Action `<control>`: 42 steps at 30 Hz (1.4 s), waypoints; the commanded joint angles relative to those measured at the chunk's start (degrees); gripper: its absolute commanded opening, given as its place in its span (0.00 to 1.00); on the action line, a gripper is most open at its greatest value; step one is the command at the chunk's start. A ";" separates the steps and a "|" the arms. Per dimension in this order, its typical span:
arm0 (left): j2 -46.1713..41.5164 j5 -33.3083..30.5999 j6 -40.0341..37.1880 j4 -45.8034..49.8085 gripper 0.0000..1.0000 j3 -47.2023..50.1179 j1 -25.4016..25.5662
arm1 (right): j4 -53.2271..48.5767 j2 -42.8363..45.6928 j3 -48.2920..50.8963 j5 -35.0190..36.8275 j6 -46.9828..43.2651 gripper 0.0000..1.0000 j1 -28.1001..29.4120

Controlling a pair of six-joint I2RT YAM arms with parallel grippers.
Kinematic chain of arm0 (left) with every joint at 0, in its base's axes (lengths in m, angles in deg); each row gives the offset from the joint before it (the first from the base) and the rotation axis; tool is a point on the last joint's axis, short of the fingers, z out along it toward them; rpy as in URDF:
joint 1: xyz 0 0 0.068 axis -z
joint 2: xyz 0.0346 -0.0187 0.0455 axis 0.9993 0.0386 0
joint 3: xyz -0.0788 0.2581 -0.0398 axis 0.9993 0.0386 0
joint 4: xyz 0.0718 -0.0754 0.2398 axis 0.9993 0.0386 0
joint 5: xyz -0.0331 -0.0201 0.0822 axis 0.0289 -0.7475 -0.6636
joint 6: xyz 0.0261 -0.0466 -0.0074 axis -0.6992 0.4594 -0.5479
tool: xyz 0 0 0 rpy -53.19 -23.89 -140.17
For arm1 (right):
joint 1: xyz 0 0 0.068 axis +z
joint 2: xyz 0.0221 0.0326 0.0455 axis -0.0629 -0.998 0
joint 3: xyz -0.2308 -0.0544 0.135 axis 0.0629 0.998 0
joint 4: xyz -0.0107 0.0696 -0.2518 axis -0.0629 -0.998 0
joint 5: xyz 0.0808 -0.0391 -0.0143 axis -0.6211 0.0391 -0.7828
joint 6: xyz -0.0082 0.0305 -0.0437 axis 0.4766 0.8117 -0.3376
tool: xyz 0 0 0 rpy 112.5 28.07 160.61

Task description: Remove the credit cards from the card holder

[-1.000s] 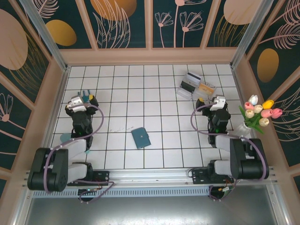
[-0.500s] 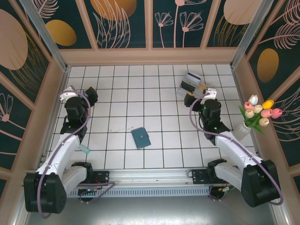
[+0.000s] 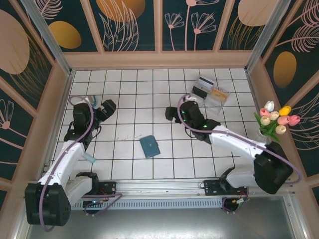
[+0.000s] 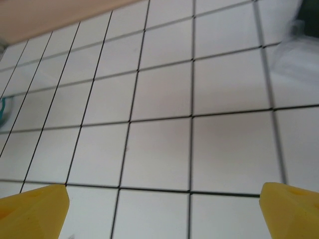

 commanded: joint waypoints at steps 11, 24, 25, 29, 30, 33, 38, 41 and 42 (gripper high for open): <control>-1.49 7.90 7.29 0.85 0.99 11.50 10.69 | -3.91 -15.03 -8.88 -15.33 12.30 0.99 8.27; -5.80 14.40 15.25 -3.45 0.79 21.87 17.62 | -8.71 -17.12 -9.54 -19.86 14.57 0.93 10.02; -5.98 14.19 15.40 -2.99 0.77 21.91 18.18 | -8.53 -17.33 -9.47 -19.96 14.76 0.92 10.02; -4.85 13.29 16.31 -3.29 0.62 21.32 21.03 | -8.53 -18.68 -9.86 -20.00 15.22 0.81 10.02; -3.93 12.83 16.39 -3.29 0.59 20.58 21.85 | -8.92 -18.97 -10.09 -19.82 15.39 0.77 10.01; -0.84 11.45 16.43 -3.86 0.52 18.21 24.58 | -9.70 -19.20 -9.94 -19.28 15.64 0.71 10.10; 5.48 10.52 16.85 -6.87 0.46 15.43 28.72 | -9.93 -18.11 -8.40 -19.40 15.87 0.67 10.13; 9.58 10.38 16.90 -8.18 0.41 14.42 30.46 | -9.72 -17.36 -7.41 -20.01 15.79 0.65 10.20; 10.85 10.43 17.03 -8.45 0.40 14.07 30.78 | -9.63 -17.13 -7.20 -20.12 15.74 0.64 10.21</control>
